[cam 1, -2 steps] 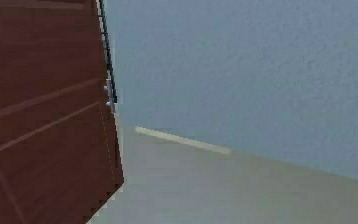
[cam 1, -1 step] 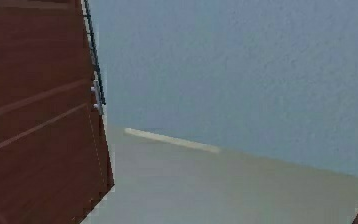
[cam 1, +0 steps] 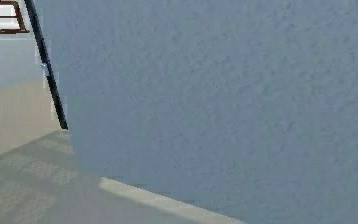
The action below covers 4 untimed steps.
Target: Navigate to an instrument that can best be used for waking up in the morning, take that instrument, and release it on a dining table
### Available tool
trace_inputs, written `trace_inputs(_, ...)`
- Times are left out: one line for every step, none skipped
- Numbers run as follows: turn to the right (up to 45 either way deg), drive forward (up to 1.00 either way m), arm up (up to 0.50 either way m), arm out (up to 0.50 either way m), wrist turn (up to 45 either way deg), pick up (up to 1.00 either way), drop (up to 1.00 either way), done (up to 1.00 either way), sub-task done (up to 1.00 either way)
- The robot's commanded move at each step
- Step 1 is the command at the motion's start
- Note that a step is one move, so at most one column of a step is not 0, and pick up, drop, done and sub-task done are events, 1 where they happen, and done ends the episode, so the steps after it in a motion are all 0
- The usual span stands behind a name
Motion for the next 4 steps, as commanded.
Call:
trace_inputs(3.0, 0.0, 0.0, 0.0, 0.0, 0.0, 0.0, 0.0, 0.0)
trace_inputs(0.0, 0.4, 0.0, 0.0, 0.0, 0.0, 0.0, 0.0, 0.0)
trace_inputs(-45.0, 0.0, 0.0, 0.0, 0.0, 0.0, 0.0, 0.0, 0.0)
trace_inputs(-3.0, 0.0, 0.0, 0.0, 0.0, 0.0, 0.0, 0.0, 0.0)
